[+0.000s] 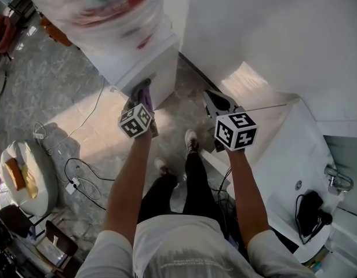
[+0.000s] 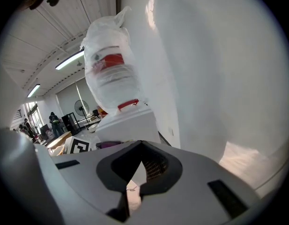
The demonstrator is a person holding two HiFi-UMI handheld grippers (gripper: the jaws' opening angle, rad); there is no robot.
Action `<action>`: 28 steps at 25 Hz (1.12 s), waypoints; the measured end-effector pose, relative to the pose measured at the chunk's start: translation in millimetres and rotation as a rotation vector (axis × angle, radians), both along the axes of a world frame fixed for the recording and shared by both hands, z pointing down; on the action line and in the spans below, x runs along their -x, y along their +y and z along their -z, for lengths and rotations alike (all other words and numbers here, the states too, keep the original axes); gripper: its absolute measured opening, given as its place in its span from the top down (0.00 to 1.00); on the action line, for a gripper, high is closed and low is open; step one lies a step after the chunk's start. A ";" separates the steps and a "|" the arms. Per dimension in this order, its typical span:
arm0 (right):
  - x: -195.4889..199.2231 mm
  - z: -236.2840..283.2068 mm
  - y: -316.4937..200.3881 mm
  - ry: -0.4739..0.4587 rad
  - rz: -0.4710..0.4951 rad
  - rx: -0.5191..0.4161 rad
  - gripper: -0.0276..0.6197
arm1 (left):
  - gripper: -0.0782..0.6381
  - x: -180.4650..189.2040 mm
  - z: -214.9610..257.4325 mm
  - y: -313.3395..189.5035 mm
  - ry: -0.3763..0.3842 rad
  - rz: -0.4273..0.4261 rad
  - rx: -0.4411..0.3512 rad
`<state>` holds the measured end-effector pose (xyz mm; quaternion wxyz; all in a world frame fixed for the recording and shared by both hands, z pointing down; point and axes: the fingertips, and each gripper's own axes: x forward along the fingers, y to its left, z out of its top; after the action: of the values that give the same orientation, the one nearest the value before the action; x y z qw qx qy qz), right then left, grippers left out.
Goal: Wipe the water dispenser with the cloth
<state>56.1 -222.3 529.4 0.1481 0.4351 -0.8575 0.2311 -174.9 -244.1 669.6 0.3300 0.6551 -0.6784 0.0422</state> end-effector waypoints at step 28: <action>-38.9 -54.1 -23.7 -0.018 -0.120 0.126 0.94 | 0.80 -77.3 0.1 -2.1 -0.135 -0.247 -0.007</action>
<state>95.0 -246.0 583.5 0.1532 0.4735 -0.8150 0.2969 -97.6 -246.2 669.5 0.2735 0.7304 -0.6135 0.1241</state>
